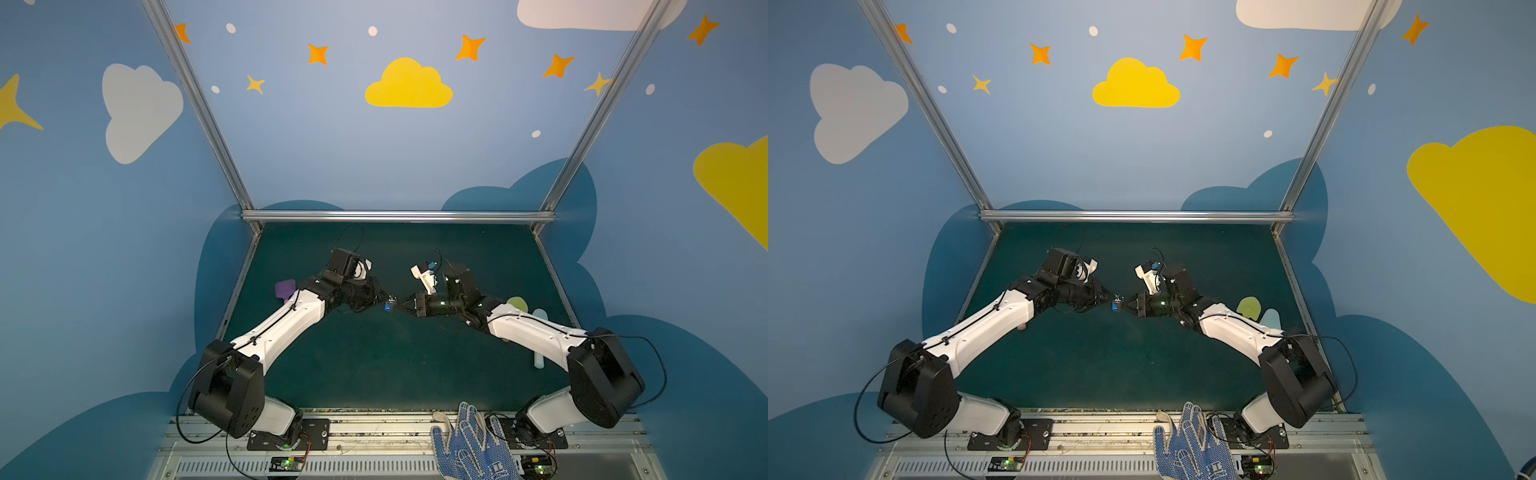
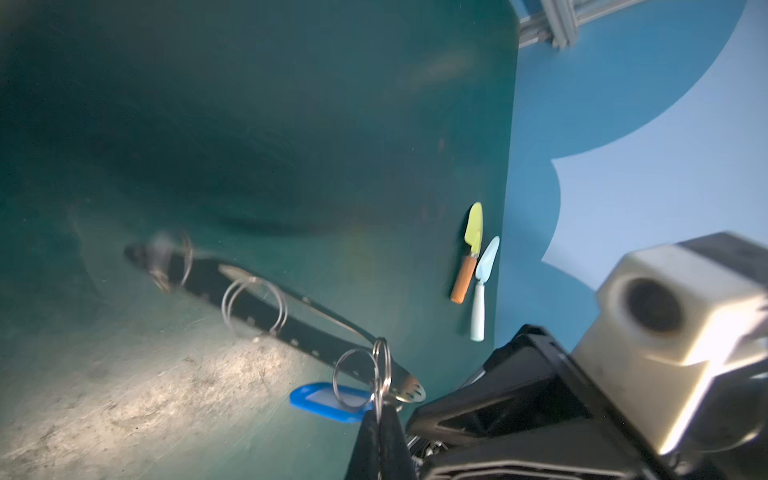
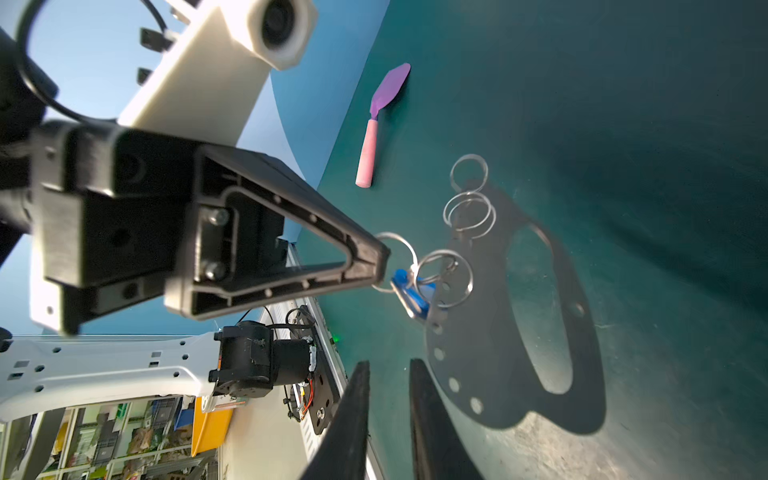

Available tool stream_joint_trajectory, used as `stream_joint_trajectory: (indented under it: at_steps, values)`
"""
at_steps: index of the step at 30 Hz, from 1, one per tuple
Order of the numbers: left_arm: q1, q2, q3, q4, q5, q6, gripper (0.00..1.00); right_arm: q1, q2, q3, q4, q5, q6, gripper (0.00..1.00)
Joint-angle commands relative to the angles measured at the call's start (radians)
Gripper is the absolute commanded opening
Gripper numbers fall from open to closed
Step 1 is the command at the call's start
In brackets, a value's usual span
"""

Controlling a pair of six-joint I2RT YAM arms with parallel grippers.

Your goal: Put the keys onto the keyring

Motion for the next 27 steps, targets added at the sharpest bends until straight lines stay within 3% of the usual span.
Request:
stream_joint_trajectory:
  at_steps: [1, 11, 18, 24, 27]
  values:
    - [-0.019, -0.005, 0.042, -0.035, 0.022, 0.073, 0.04, -0.019, -0.037, 0.006, -0.052, 0.01, -0.049, 0.24]
    - [-0.065, -0.031, 0.071, -0.05, 0.012, 0.175, 0.04, -0.087, -0.045, 0.07, -0.113, -0.014, -0.117, 0.25]
    - [-0.09, -0.067, 0.052, -0.001, -0.02, 0.206, 0.04, -0.103, -0.013, 0.085, -0.067, -0.083, -0.092, 0.21]
    - [-0.102, -0.106, 0.02, 0.062, -0.033, 0.221, 0.04, -0.103, 0.003, 0.086, -0.025, -0.158, -0.088, 0.24]
    - [-0.107, -0.117, 0.01, 0.074, -0.037, 0.23, 0.04, -0.104, -0.007, 0.088, -0.02, -0.157, -0.089, 0.19]
